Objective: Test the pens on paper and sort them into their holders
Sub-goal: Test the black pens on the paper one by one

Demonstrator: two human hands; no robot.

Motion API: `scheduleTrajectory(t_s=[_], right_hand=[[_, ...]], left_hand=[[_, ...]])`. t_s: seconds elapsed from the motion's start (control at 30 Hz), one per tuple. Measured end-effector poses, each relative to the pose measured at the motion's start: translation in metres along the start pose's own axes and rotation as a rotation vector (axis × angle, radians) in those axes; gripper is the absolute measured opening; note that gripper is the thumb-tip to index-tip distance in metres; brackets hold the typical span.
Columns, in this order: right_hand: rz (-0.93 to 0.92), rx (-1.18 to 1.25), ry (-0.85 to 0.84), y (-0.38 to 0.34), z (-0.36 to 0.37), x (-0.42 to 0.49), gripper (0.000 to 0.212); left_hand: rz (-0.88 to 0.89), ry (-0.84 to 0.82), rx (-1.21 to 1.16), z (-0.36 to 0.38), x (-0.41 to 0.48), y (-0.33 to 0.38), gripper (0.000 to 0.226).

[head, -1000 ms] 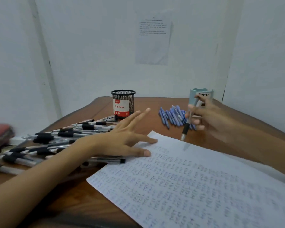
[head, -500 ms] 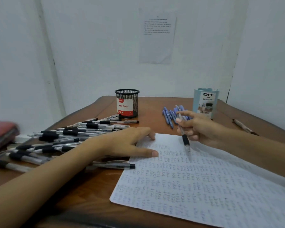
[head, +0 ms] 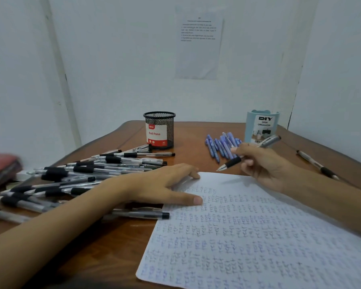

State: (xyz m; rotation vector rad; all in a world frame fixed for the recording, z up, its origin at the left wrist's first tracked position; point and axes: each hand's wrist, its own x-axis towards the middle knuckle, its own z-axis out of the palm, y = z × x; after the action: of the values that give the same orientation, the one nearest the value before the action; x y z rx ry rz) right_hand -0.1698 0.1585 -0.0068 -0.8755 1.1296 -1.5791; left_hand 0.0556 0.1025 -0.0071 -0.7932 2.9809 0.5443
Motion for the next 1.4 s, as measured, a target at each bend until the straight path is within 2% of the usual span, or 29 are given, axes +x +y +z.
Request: scheduleTrajectory(t_s=[0.07, 0.17, 0.23, 0.37, 0.47, 0.83, 1.4], right_hand=[[-0.010, -0.027, -0.040, 0.001, 0.001, -0.003, 0.010], [0.040, -0.134, -0.211, 0.005, 0.004, -0.009, 0.029], [0.037, -0.248, -0.266, 0.009, 0.008, -0.012, 0.036], [-0.122, -0.445, -0.220, 0.013, 0.016, -0.019, 0.026], [-0.225, -0.575, -0.142, 0.017, 0.017, -0.017, 0.043], [-0.330, -0.689, -0.271, 0.023, 0.018, -0.010, 0.042], [-0.338, -0.699, -0.243, 0.025, 0.018, -0.008, 0.045]], left_hand=[[-0.015, -0.039, 0.042, 0.001, 0.000, 0.000, 0.070], [-0.051, -0.084, 0.071, 0.002, 0.001, 0.000, 0.076], [-0.069, -0.100, 0.079, 0.002, 0.002, -0.001, 0.077], [-0.068, -0.106, 0.085, 0.002, 0.002, -0.001, 0.074], [-0.067, -0.106, 0.082, 0.003, 0.003, -0.001, 0.075], [-0.022, -0.027, 0.148, 0.000, 0.003, -0.001, 0.078], [-0.008, -0.027, 0.094, -0.002, 0.004, -0.003, 0.072]])
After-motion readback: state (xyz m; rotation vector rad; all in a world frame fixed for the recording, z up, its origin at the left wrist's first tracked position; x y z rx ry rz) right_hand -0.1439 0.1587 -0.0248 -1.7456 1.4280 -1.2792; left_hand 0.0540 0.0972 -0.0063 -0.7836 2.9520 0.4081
